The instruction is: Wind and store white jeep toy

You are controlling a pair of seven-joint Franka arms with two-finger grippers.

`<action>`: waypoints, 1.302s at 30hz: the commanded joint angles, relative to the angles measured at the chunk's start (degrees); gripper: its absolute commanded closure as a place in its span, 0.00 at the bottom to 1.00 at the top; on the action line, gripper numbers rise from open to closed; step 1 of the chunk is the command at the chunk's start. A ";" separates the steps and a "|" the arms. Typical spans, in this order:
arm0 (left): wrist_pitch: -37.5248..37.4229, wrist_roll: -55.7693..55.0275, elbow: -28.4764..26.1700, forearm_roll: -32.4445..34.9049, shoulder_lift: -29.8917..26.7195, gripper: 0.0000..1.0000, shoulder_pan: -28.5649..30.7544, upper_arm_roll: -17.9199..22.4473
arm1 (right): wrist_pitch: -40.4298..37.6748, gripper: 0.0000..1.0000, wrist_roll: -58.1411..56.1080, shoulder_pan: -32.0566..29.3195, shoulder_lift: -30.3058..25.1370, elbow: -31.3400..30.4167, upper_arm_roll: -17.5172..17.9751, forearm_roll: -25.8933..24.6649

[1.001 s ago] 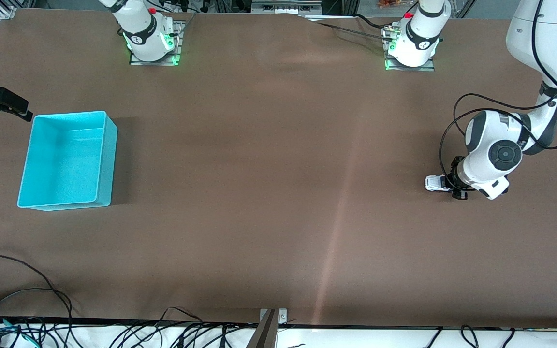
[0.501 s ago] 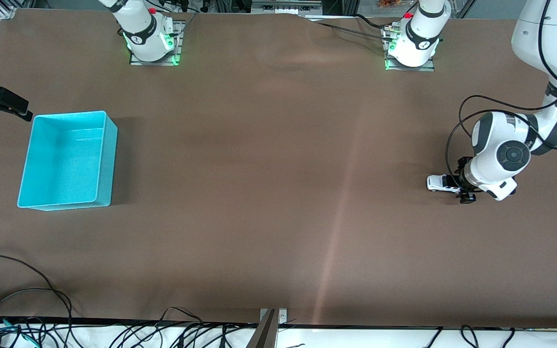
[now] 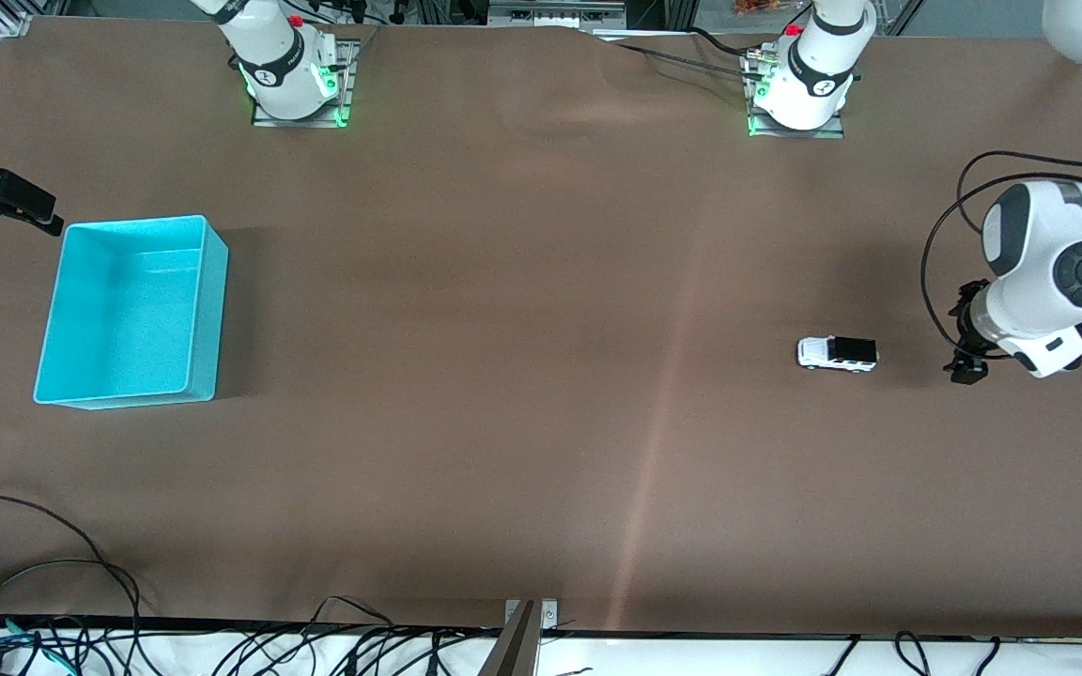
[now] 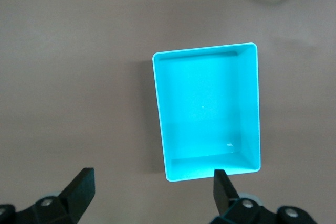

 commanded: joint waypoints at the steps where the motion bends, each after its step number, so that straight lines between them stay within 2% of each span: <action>1: -3.35 8.23 1.70 -3.18 -4.06 0.00 -0.31 -0.66 | -0.47 0.00 -0.31 0.17 0.53 1.56 -0.17 -0.63; 13: -15.29 24.91 14.97 -4.06 -4.15 0.00 -0.40 -6.81 | -0.47 0.00 -0.31 0.17 0.53 1.56 -0.17 -0.63; 24: -20.84 45.40 23.15 -4.85 -4.06 0.00 -0.57 -8.66 | -0.47 0.00 -0.31 0.17 0.53 1.56 -0.17 -0.63; 31: -21.37 54.11 28.07 -9.41 -4.06 0.00 -0.49 -9.36 | -0.47 0.00 -0.31 0.17 0.53 1.56 -0.17 -0.63; 34: -23.29 56.48 29.92 -14.16 -3.63 0.00 -0.05 -9.01 | -0.47 0.00 -0.31 0.17 0.53 1.56 -0.17 -0.63; 39: -28.04 59.12 33.34 -16.45 -2.57 0.00 0.13 -8.75 | -0.47 0.00 -0.31 0.17 0.53 1.56 -0.17 -0.63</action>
